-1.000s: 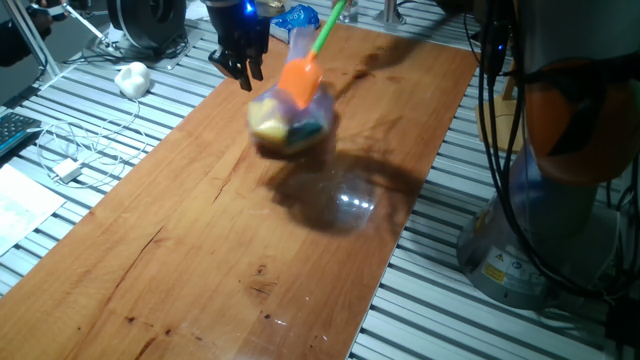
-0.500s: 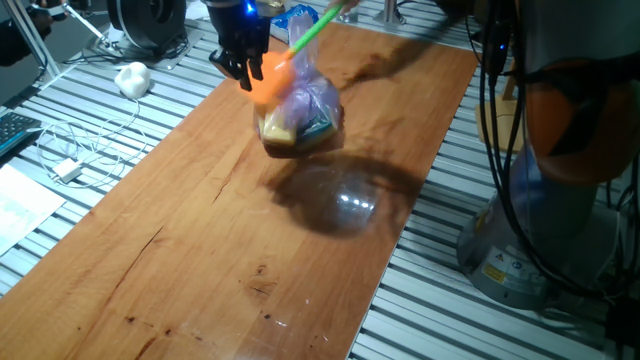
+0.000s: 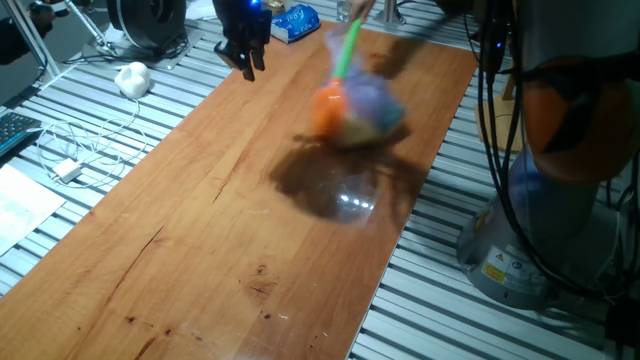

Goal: Pick up a bag of things

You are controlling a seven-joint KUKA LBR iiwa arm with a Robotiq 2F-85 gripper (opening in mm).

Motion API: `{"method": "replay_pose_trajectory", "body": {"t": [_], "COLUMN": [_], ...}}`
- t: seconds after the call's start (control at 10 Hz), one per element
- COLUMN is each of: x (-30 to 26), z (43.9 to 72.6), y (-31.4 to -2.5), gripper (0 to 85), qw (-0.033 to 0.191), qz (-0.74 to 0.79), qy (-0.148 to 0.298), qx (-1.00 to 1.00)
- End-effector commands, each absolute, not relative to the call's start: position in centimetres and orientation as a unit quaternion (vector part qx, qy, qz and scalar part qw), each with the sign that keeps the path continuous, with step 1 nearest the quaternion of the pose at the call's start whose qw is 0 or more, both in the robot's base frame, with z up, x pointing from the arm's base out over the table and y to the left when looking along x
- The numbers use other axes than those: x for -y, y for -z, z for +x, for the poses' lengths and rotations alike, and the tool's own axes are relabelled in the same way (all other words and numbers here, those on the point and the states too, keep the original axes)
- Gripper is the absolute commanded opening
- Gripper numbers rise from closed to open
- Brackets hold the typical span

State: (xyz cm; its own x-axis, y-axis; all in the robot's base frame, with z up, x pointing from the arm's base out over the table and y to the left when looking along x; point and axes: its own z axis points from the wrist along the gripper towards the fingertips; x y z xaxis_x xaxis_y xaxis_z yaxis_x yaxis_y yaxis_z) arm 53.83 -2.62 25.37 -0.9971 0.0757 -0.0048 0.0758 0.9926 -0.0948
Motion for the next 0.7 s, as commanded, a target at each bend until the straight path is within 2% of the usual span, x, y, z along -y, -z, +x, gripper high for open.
{"method": "replay_pose_trajectory", "body": {"t": [0.0,0.6], "x": [3.8,13.9], "z": [53.9,53.6], "y": [-25.4,-26.7], "gripper": [34.0,34.0], "qw": [0.001,-0.004], "qz": [0.036,-0.033], "qy": [0.051,0.041], "qx": [-0.998,-0.999]}}
